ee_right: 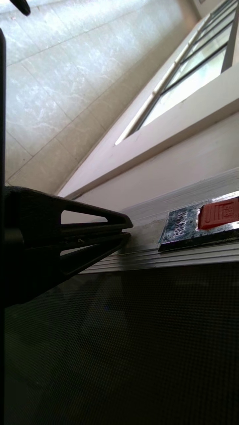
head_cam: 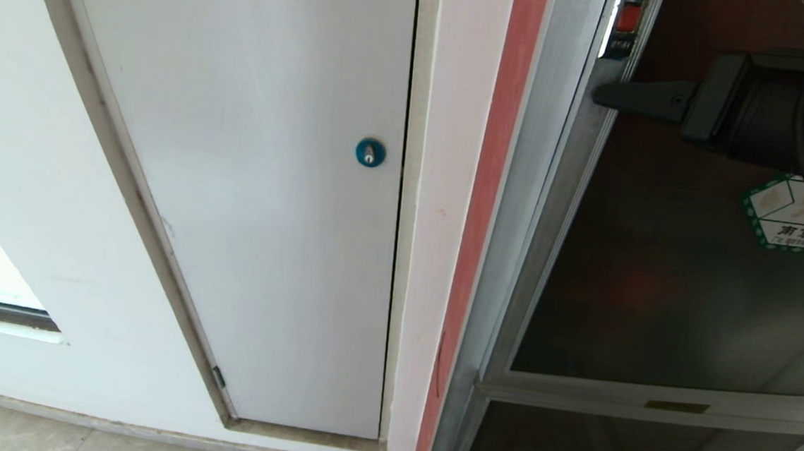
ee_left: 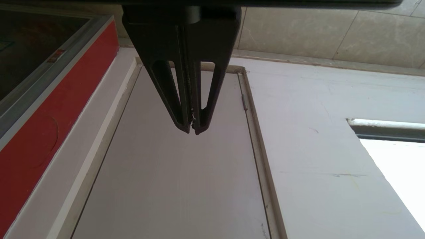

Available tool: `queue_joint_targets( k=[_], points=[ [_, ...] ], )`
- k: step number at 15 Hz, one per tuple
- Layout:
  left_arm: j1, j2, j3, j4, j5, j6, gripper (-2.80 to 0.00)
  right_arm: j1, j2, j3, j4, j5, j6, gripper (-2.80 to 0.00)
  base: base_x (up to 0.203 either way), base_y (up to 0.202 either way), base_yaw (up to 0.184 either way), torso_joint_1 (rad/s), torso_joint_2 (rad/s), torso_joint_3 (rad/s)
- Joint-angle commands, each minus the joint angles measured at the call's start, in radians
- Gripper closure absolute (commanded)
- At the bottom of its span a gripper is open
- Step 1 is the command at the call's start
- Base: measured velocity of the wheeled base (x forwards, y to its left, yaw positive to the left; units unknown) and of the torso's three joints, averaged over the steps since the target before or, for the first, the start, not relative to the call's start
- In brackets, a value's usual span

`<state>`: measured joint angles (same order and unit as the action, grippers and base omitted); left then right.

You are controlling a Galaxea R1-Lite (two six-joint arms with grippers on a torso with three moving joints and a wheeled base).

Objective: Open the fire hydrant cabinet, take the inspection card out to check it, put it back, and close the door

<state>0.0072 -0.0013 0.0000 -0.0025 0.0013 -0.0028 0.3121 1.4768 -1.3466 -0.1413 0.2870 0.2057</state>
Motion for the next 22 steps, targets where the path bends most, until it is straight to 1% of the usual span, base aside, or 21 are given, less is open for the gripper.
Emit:
queue_joint_targets(
  k=[1, 4, 6, 8, 12, 17, 22],
  points=[
    [0.0, 0.001, 0.002, -0.001, 0.0, 0.0, 0.0, -0.001, 0.035, -0.015, -0.01, -0.033, 0.001, 0.0, 0.0, 0.0, 0.0, 0.0, 0.0, 0.0],
    [0.0, 0.001, 0.002, -0.001, 0.0, 0.0, 0.0, -0.001, 0.049, -0.015, -0.044, -0.082, 0.001, 0.0, 0.0, 0.0, 0.0, 0.0, 0.0, 0.0],
    [0.0, 0.001, 0.002, -0.001, 0.0, 0.0, 0.0, -0.001, 0.049, -0.014, -0.044, -0.094, 0.001, 0.0, 0.0, 0.0, 0.0, 0.0, 0.0, 0.0],
    [0.001, 0.001, 0.002, -0.001, 0.0, 0.0, 0.0, -0.001, 0.049, -0.012, -0.044, -0.103, 0.001, 0.0, 0.0, 0.0, 0.0, 0.0, 0.0, 0.0],
    [0.001, 0.001, 0.002, -0.001, -0.001, 0.0, 0.0, 0.005, 0.017, 0.01, -0.043, -0.096, 0.001, 0.0, 0.0, 0.0, 0.0, 0.0, 0.0, 0.0],
    [0.0, 0.001, 0.002, -0.001, 0.0, 0.0, 0.0, 0.046, -0.067, 0.059, -0.036, -0.095, 0.001, 0.0, 0.0, 0.0, 0.0, 0.0, 0.0, 0.0],
    [0.0, 0.001, 0.002, -0.001, 0.0, 0.0, 0.0, 0.116, -0.135, 0.095, -0.024, -0.099, 0.003, 0.0, 0.0, 0.0, 0.0, 0.0, 0.0, 0.0]
  ],
)
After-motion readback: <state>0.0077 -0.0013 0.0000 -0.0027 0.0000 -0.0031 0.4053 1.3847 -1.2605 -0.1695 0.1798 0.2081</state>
